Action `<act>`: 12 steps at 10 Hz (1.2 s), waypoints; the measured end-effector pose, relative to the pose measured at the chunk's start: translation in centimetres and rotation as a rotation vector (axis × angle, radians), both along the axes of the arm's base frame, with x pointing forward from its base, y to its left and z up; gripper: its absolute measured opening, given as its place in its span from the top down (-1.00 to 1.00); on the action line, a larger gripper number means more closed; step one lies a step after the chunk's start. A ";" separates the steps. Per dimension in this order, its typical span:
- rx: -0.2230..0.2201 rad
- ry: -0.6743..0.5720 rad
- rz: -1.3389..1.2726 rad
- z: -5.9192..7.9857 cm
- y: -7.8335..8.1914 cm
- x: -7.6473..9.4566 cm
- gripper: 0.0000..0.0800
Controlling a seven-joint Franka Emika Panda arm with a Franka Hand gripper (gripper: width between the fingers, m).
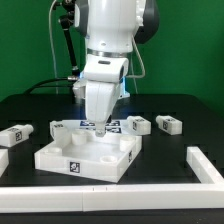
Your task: Assemble square table
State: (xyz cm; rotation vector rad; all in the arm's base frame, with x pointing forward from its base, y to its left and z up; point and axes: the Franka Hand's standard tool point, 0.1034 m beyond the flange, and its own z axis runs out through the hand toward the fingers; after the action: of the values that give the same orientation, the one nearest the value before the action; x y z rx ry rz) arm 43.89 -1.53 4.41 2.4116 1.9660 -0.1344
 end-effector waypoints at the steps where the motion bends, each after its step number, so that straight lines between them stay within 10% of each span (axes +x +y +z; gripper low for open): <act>1: 0.002 0.005 -0.016 -0.2 -0.2 -0.2 -0.63; 10: 0.034 0.092 -0.187 -3.5 1.1 -2.5 -0.51; 12: 0.034 0.092 -0.187 -3.5 1.2 -2.5 0.39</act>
Offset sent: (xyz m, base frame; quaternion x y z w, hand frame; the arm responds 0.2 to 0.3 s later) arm -0.0112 0.0144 -0.0239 0.0719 0.0367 0.0992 0.9918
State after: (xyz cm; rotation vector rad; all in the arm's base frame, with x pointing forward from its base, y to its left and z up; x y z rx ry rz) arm 41.42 -0.38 0.92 2.6544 1.7863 -0.2218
